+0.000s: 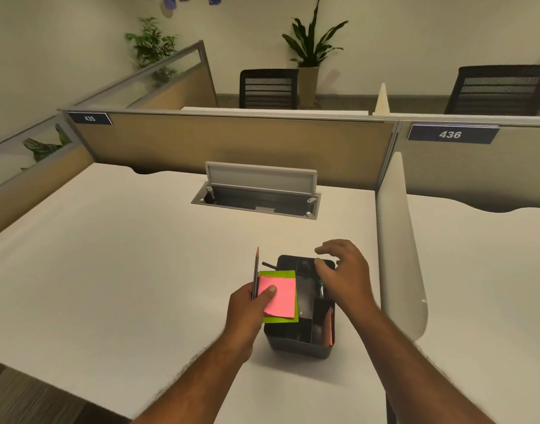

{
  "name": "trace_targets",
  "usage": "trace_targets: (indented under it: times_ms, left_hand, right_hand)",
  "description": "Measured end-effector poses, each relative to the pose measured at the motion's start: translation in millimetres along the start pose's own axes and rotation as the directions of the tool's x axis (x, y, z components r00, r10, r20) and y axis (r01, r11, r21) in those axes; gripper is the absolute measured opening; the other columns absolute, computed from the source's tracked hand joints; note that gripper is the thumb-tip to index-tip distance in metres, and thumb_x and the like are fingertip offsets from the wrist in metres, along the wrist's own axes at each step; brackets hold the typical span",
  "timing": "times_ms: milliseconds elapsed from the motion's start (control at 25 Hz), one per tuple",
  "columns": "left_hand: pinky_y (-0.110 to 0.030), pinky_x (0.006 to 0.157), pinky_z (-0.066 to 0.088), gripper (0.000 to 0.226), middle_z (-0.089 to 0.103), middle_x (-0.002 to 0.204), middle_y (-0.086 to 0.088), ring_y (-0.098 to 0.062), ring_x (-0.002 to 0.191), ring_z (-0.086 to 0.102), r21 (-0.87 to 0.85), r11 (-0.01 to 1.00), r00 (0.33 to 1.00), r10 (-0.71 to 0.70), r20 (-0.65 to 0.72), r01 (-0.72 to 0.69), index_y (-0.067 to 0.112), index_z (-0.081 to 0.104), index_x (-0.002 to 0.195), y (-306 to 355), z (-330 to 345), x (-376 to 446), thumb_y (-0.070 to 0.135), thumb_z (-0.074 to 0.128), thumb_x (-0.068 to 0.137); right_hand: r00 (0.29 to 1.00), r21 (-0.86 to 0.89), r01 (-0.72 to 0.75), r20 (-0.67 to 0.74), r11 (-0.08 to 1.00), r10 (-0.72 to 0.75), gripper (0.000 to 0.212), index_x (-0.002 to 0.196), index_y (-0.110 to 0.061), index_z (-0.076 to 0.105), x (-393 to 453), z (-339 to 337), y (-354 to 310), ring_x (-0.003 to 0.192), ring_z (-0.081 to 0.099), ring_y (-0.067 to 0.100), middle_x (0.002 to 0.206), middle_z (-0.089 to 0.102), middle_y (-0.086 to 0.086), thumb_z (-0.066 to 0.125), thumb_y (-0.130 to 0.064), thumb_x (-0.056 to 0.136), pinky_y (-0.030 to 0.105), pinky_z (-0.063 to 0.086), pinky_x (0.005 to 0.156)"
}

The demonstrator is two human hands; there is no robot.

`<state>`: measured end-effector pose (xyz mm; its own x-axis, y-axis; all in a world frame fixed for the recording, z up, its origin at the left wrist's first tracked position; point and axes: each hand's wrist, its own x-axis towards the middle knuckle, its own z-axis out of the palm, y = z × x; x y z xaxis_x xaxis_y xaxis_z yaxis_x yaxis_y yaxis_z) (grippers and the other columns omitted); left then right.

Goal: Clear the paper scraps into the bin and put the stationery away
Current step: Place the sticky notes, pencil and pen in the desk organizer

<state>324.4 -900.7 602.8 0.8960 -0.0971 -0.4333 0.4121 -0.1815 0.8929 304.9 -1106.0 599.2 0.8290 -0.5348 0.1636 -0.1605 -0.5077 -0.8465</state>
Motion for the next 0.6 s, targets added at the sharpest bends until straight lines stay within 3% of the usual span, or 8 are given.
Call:
trace_targets:
  times_ms: [80,160,360,520,600]
  left_hand:
    - [-0.037,0.085,0.060,0.040,0.072,0.121,-0.005,-0.023,0.106,0.069,-0.006,1.000,1.000,0.010,0.003,-0.010,0.019,0.063,0.130,2.7,3.0,-1.8,0.038,0.071,0.095]
    - [-0.042,0.090,0.063,0.043,0.074,0.118,-0.004,-0.025,0.105,0.072,-0.016,1.000,1.000,0.019,0.012,-0.019,0.020,0.065,0.129,2.9,5.3,-3.4,0.040,0.075,0.092]
    - [-0.046,0.089,0.065,0.045,0.078,0.111,-0.003,-0.025,0.101,0.076,-0.060,0.996,0.998,0.063,0.030,-0.061,0.021,0.070,0.124,1.2,9.7,-11.3,0.040,0.082,0.085]
    - [-0.046,0.089,0.065,0.041,0.079,0.108,-0.001,-0.024,0.099,0.077,-0.021,0.997,0.994,0.078,0.071,-0.077,0.023,0.072,0.119,-2.8,7.2,-15.1,0.042,0.081,0.084]
    - [-0.043,0.089,0.064,0.034,0.079,0.108,0.001,-0.022,0.101,0.076,0.005,0.995,0.993,0.096,0.074,-0.096,0.024,0.073,0.116,-2.6,8.3,-15.2,0.042,0.079,0.087]
  right_hand:
    - [0.998,0.035,0.063,0.024,0.997,-0.064,0.012,0.100,-0.026,0.078,-8.1,-2.1,-14.3,0.100,0.067,0.009,0.110,0.067,-0.014,0.077,-0.019,0.091,0.021,0.057,0.081]
    - [0.989,0.044,0.043,0.137,0.998,-0.049,0.014,0.106,-0.027,0.076,-15.2,-1.0,-27.2,0.093,0.067,0.007,0.107,0.067,-0.016,0.079,-0.027,0.092,0.017,0.056,0.075]
    - [0.926,0.036,-0.055,0.376,0.998,0.037,0.040,0.128,-0.032,0.066,-31.3,5.0,-34.4,0.100,0.065,0.009,0.115,0.063,-0.017,0.080,-0.037,0.091,0.014,0.056,0.074]
    - [0.917,0.162,-0.140,0.394,0.977,0.066,0.032,0.122,-0.029,0.067,-41.0,-2.3,-32.9,0.094,0.067,0.006,0.109,0.063,-0.019,0.079,-0.027,0.093,0.015,0.059,0.067]
    - [0.930,0.210,-0.162,0.359,0.964,0.078,0.027,0.116,-0.027,0.068,-43.6,-9.0,-30.8,0.095,0.071,0.011,0.109,0.069,-0.012,0.081,-0.024,0.092,0.020,0.062,0.067]
